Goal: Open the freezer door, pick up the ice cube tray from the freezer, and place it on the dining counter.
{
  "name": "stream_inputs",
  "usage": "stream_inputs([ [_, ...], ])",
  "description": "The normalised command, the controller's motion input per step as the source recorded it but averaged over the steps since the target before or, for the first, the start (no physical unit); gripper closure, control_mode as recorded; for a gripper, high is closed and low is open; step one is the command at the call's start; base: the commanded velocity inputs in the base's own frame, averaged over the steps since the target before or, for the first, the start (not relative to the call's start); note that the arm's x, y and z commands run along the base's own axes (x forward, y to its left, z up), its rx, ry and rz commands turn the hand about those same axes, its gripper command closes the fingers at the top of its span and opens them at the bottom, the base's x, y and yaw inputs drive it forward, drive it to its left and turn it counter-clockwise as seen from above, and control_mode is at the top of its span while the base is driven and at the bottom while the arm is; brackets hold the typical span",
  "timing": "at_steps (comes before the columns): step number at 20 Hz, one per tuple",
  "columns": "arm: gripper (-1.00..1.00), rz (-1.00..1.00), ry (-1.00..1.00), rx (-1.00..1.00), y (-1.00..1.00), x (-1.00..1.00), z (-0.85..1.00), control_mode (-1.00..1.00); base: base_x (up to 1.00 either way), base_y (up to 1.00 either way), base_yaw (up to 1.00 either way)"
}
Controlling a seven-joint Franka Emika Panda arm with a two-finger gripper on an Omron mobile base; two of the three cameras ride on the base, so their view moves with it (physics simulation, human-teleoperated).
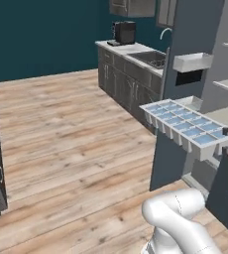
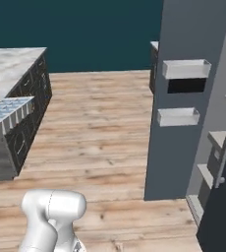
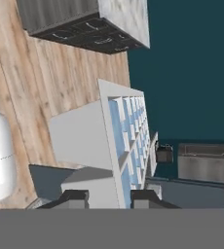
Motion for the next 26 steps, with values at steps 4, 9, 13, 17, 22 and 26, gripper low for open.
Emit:
stream_inputs([
  [4, 1.00, 0.00, 0.00, 0.00, 0.00, 0.00, 0.00, 1.00, 0.17, 0.00, 0.42],
  [9, 1.00, 0.00, 0.00, 0.00, 0.00, 0.00, 0.00, 1.00, 0.58, 0.00, 0.32],
  [13, 1.00, 0.00, 0.00, 0.00, 0.00, 0.00, 0.00, 1.00, 0.68, 0.02, 0.25],
  [17, 1.00, 0.00, 0.00, 0.00, 0.00, 0.00, 0.00, 1.00, 0.59, 0.26, 0.20],
  [22, 1.00, 0.00, 0.00, 0.00, 0.00, 0.00, 0.00, 1.00, 0.43, 0.65, 0.13],
  [26, 1.00, 0.00, 0.00, 0.00, 0.00, 0.00, 0.00, 1.00, 0.32, 0.93, 0.08],
])
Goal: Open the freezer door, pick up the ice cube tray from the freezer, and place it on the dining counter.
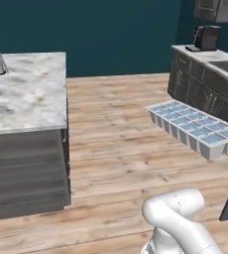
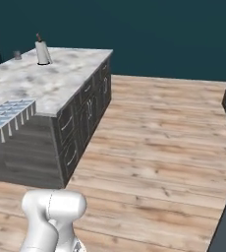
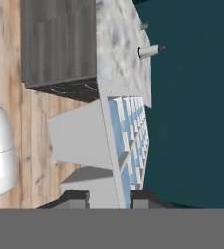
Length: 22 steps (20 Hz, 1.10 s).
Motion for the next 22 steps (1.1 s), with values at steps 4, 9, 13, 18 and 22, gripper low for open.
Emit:
stream_inputs([
  [4, 1.00, 0.00, 0.00, 0.00, 0.00, 0.00, 0.00, 1.00, 0.30, 1.00, 0.05],
  [9, 1.00, 0.00, 0.00, 0.00, 0.00, 0.00, 0.00, 1.00, 0.38, 1.00, 0.01],
  [13, 1.00, 0.00, 0.00, 0.00, 0.00, 0.00, 0.00, 1.00, 0.40, 1.00, 0.00],
  [18, 1.00, 0.00, 0.00, 0.00, 0.00, 0.00, 0.00, 1.00, 0.46, 1.00, 0.00],
  [22, 1.00, 0.00, 0.00, 0.00, 0.00, 0.00, 0.00, 1.00, 0.56, 0.93, 0.00],
])
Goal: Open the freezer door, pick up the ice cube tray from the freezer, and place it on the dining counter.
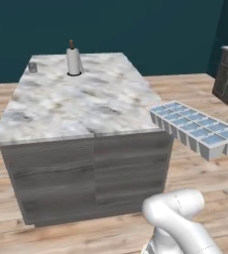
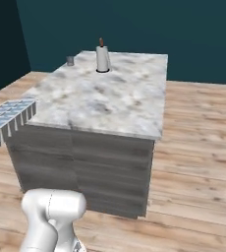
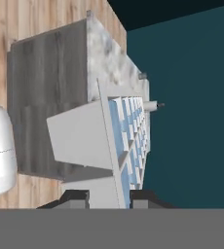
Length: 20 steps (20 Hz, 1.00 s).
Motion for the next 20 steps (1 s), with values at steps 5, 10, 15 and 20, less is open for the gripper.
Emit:
stream_inputs([
  [5, 1.00, 0.00, 0.00, 0.00, 0.00, 0.00, 0.00, 1.00, 0.68, 0.68, 0.00],
  [10, 1.00, 0.00, 0.00, 0.00, 0.00, 0.00, 0.00, 1.00, 0.81, 0.46, 0.00],
  [15, 1.00, 0.00, 0.00, 0.00, 0.00, 0.00, 0.00, 1.00, 0.70, 0.36, 0.00],
  [20, 1.00, 0.00, 0.00, 0.00, 0.00, 0.00, 0.00, 1.00, 0.57, 0.36, 0.00],
])
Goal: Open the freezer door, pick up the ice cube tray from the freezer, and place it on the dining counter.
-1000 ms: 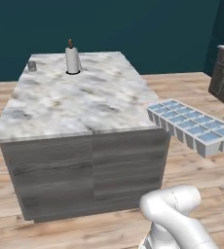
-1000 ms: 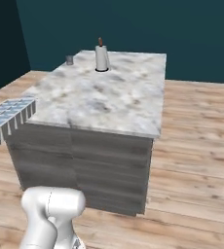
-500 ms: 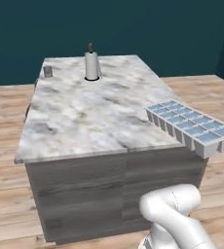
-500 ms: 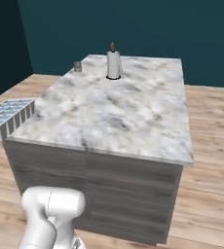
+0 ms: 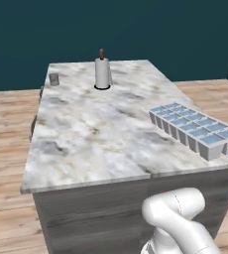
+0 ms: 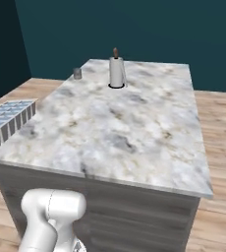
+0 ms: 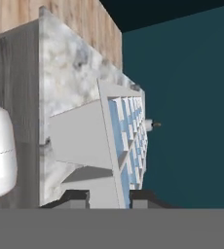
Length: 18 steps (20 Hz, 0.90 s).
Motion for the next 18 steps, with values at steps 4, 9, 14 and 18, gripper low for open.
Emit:
stream_inputs([
  [4, 1.00, 0.00, 0.00, 0.00, 0.00, 0.00, 0.00, 1.00, 0.44, 0.43, 0.00],
  [9, 1.00, 0.00, 0.04, 0.00, 0.20, 0.37, -0.19, -1.00, 0.20, 0.15, 0.00],
  [14, 1.00, 0.00, 0.16, 0.00, 0.41, 0.82, -0.43, -1.00, 0.00, 0.00, 0.00],
  [18, 1.00, 0.00, 0.19, 0.00, 0.45, 0.91, -0.57, -1.00, 0.00, 0.00, 0.00],
])
